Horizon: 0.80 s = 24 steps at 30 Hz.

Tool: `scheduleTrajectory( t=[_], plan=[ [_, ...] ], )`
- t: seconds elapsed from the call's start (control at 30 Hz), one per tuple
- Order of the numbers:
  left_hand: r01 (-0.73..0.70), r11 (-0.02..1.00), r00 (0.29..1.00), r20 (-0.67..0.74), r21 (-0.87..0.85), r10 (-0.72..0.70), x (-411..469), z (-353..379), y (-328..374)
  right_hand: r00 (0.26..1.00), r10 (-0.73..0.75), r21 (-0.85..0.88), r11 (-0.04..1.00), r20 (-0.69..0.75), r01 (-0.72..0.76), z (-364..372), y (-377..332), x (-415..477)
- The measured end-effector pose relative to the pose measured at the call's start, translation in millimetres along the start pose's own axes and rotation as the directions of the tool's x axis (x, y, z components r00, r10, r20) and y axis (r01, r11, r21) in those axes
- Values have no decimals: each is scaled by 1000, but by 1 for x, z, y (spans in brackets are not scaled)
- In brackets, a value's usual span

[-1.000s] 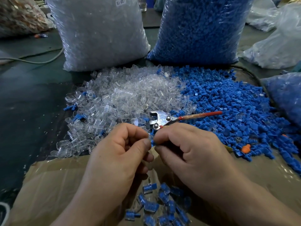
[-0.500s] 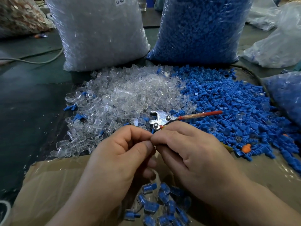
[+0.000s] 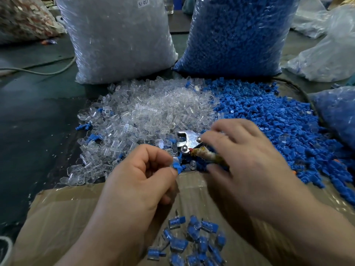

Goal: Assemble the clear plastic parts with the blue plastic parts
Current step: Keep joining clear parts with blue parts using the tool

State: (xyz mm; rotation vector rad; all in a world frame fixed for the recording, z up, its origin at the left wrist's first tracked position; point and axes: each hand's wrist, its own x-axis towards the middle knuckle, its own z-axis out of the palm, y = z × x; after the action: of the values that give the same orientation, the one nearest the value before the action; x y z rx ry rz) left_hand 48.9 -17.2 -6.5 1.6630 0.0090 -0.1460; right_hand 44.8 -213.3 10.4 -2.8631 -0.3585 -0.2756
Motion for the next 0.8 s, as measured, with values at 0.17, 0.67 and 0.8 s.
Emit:
scheduleTrajectory(
  t=[0.17,0.67,0.8],
  plan=[
    [95,993,993,75,-75,-90,0,-4,8,965,165,-215,969,206,-120,0,22,7],
    [-27,998,999,-29,-62,26,6,-8,2,991,117,88,990,-66,-111,-26,10,2],
    [-94,992,994,-67,-79,89,7,-10,-3,999,32,98,995,37,-36,-27,5,-6]
  ],
)
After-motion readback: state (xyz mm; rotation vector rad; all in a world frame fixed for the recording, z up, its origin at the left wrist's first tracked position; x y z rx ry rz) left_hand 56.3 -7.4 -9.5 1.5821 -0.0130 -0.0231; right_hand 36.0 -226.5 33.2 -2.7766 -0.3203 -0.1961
